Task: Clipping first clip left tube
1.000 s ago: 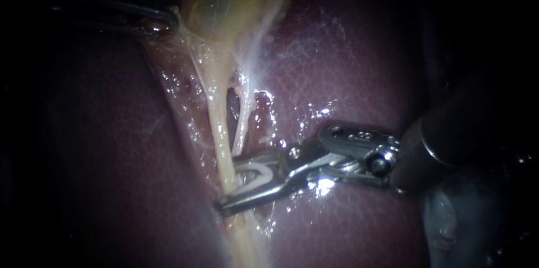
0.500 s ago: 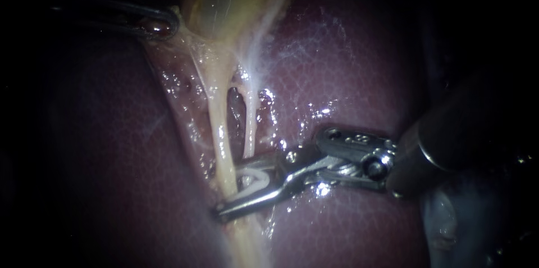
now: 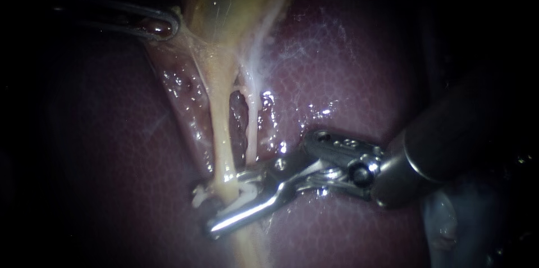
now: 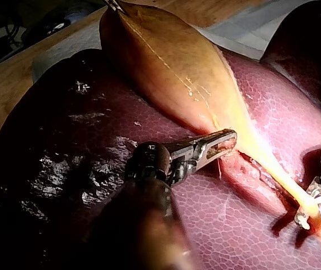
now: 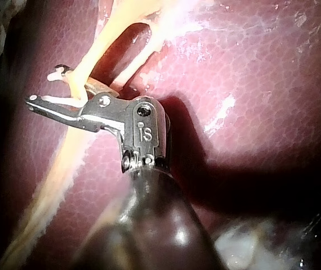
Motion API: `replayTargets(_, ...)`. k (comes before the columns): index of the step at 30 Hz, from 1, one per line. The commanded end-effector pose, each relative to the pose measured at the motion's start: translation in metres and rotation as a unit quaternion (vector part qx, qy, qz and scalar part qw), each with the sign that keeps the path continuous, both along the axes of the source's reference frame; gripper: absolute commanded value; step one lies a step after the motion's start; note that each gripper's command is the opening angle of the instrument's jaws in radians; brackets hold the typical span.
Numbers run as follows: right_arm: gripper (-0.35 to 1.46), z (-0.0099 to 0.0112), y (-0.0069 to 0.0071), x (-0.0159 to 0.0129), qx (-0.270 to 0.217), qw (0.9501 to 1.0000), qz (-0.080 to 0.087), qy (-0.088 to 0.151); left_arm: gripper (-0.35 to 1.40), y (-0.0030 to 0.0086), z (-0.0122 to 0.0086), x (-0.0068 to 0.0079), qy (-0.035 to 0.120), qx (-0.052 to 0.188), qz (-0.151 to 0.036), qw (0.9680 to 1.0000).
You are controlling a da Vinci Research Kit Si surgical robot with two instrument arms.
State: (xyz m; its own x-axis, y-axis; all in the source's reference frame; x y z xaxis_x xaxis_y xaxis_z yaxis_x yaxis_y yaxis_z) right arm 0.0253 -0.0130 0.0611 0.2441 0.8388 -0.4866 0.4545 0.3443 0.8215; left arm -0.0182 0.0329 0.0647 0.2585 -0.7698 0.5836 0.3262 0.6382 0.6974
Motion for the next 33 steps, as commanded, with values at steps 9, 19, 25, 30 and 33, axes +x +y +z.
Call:
replayTargets(9,0.13,-0.0002,0.0001,-0.0004,0.001,0.9999,-0.012,0.007,-0.35,0.0,0.0,0.0,0.0,0.0,0.0,1.0)
replayTargets(19,-0.35,-0.0003,0.0002,-0.0006,0.001,0.9999,-0.009,0.005,-0.35,0.0,0.0,0.0001,0.0,0.0,0.0,1.0)
replayTargets(25,-0.35,-0.0003,0.0003,-0.0005,0.001,1.0,-0.003,0.002,-0.35,0.0,0.0,0.0001,0.0,0.0,0.0,1.0)
replayTargets(30,-0.35,-0.0003,0.0003,-0.0005,0.001,1.0,-0.003,0.002,-0.35,0.0,0.0,0.0001,0.0,0.0,0.0,1.0)
replayTargets(33,-0.35,-0.0003,0.0003,-0.0005,0.001,1.0,-0.003,0.002,-0.35,0.0,0.0,0.0001,0.0,0.0,0.0,1.0)
